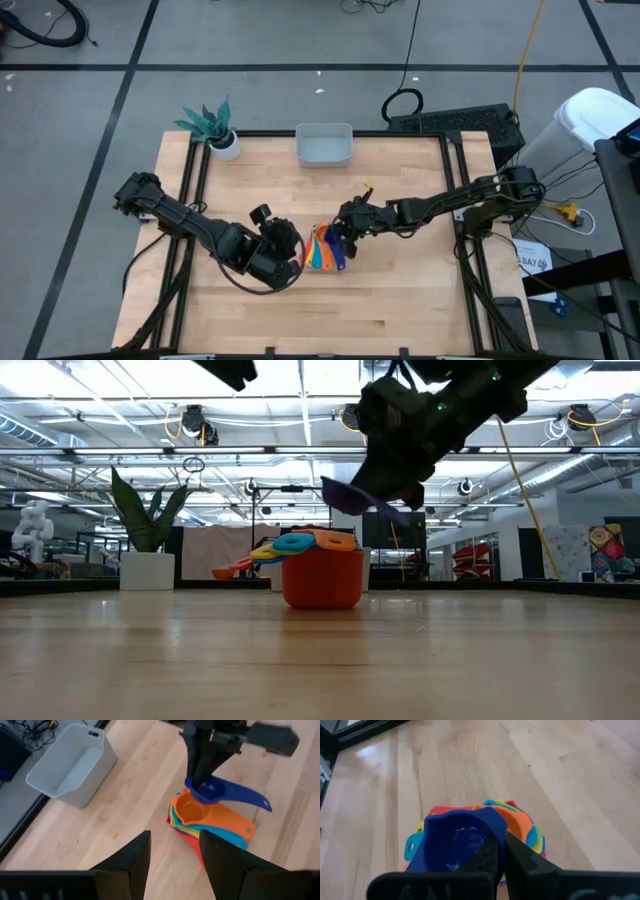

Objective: Nest measuring cups in basket
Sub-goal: Stack the dark blue measuring cup on top of the orange measuring cup

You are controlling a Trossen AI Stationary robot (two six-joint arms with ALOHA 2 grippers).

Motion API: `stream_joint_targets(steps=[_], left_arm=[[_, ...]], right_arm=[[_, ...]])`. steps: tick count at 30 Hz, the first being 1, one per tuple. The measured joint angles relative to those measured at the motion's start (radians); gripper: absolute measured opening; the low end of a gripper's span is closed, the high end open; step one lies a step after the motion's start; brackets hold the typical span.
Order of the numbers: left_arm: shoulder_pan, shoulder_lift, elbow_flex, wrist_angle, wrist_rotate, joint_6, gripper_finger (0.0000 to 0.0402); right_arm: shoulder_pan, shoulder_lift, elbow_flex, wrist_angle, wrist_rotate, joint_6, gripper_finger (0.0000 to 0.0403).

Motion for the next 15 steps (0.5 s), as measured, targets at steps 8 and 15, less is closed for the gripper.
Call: stream_joint_targets(steps=[8,15], left_arm=[[0.003,0.000,-0.040,0.000,-0.004,-0.031,0.0172],[0.009,0.000,-0.075,0.001,-0.010,-0.050,0.0172]], right_arm=[[-0.029,0.000,0.001,0.012,-0.018,0.013,0.0000],[-0.032,0.018,0.000,0.014,-0.026,0.031,0.0000]])
